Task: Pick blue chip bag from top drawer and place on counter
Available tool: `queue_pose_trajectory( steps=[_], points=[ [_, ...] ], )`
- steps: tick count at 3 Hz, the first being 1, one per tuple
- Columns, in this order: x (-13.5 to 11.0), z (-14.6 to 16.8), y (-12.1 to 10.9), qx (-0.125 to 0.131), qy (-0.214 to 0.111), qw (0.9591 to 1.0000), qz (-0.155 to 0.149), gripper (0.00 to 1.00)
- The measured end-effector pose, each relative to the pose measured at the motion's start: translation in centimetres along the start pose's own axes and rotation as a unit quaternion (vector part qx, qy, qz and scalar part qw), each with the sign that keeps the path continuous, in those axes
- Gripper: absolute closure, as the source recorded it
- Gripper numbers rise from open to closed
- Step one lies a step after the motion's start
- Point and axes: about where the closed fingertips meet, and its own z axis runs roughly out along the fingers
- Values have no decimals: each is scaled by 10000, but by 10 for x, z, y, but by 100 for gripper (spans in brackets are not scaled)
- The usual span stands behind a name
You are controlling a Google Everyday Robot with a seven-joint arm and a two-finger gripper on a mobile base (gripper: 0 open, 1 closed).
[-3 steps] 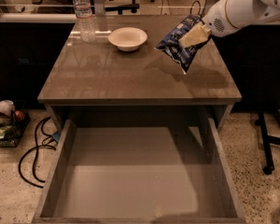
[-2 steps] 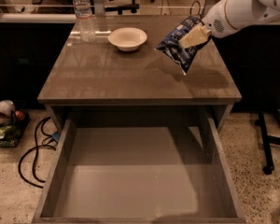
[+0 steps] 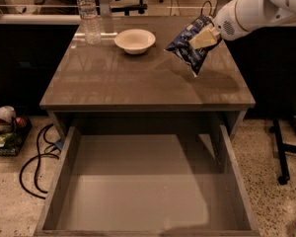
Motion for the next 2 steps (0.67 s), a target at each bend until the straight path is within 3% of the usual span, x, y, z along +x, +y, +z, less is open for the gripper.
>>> queue_pose_trajectory(
  steps=[1, 2],
  points=[
    [0, 2, 2, -20, 3, 10000, -5, 12],
    [-1, 4, 3, -37, 6, 10000, -8, 0]
  ],
)
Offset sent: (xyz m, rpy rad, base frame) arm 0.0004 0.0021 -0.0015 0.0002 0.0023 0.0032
